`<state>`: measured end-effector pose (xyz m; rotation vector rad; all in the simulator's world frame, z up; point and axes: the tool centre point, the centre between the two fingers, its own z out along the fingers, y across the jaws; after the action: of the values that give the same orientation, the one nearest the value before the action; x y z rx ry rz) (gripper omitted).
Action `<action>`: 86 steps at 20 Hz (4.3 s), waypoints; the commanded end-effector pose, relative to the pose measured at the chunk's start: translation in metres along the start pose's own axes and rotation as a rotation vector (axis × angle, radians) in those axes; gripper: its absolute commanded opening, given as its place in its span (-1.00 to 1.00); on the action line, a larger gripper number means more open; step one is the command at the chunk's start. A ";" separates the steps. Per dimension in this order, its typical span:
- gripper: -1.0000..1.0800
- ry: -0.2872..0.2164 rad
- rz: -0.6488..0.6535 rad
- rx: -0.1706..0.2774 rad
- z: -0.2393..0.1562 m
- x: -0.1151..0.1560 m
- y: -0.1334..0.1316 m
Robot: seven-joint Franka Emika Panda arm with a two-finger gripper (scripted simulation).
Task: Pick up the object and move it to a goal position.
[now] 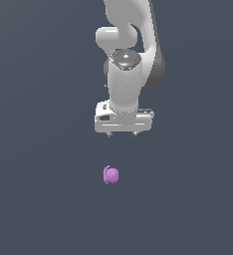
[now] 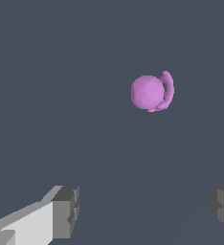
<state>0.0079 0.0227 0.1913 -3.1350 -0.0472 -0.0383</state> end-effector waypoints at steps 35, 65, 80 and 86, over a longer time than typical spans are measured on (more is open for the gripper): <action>0.92 -0.014 -0.041 0.009 0.038 0.052 0.006; 0.92 -0.025 -0.091 -0.004 0.129 0.099 0.050; -1.00 -0.025 -0.091 -0.005 0.154 0.099 0.050; -1.00 -0.025 -0.091 -0.005 0.154 0.099 0.050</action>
<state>0.1123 -0.0234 0.0396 -3.1358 -0.1903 0.0006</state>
